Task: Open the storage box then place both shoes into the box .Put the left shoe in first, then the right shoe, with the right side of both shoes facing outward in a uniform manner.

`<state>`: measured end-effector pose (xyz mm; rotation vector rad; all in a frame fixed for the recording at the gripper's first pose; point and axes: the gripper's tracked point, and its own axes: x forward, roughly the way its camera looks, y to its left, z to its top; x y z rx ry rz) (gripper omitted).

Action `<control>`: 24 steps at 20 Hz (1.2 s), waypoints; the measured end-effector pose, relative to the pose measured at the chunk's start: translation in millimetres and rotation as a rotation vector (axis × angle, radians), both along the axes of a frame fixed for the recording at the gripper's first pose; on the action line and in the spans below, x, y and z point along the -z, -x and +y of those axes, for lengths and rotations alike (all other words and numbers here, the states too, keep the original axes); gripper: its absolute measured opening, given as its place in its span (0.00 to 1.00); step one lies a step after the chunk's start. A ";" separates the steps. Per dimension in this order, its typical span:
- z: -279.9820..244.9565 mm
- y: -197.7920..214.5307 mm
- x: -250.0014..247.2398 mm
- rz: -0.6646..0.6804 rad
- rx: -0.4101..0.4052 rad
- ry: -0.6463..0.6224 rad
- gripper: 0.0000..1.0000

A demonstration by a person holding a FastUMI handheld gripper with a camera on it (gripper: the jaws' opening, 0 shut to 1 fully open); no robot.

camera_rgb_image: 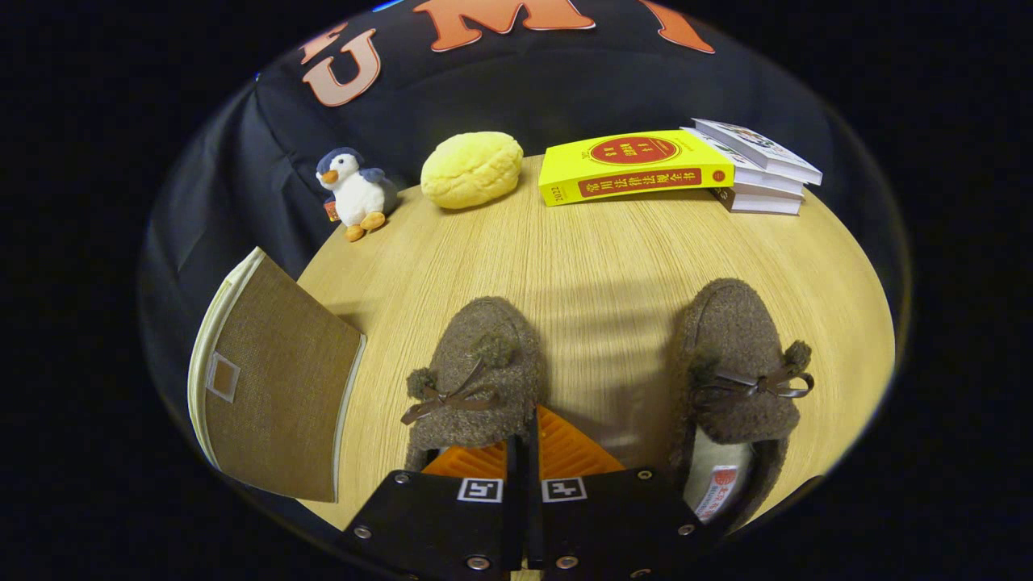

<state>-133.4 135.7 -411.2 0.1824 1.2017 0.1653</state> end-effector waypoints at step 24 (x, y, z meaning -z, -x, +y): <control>234.7 -32.3 -171.0 -0.052 -0.106 -0.144 0.03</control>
